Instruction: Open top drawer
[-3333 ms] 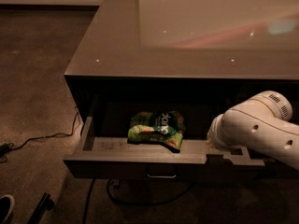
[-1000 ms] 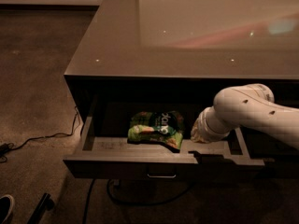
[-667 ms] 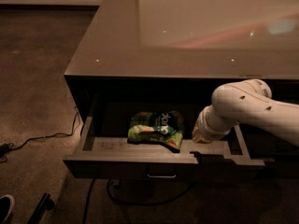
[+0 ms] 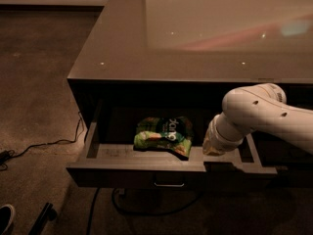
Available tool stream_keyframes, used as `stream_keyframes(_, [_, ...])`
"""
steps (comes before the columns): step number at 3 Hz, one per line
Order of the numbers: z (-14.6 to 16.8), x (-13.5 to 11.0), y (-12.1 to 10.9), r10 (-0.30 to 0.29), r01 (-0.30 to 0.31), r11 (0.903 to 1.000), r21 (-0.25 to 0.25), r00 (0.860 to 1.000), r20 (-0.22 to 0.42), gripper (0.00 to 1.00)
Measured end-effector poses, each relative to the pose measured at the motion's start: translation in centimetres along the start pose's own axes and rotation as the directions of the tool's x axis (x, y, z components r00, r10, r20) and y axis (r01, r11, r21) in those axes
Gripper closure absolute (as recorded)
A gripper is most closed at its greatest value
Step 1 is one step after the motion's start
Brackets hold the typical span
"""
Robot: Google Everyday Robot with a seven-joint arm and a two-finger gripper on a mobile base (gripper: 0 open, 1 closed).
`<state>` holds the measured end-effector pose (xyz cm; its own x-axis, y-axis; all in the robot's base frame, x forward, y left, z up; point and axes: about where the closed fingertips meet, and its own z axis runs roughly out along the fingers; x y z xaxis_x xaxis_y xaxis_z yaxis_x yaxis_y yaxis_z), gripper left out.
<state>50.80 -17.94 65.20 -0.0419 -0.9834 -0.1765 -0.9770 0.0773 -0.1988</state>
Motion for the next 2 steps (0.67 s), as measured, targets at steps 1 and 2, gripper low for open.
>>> stream_keyframes(1, [0.3,0.8,1.5,0.031,-0.031,0.9991,-0.031,0.999,0.008,1.00])
stream_keyframes(2, [0.6,1.7,2.9,0.073,-0.070,0.9954,-0.065,0.996,0.044,1.00])
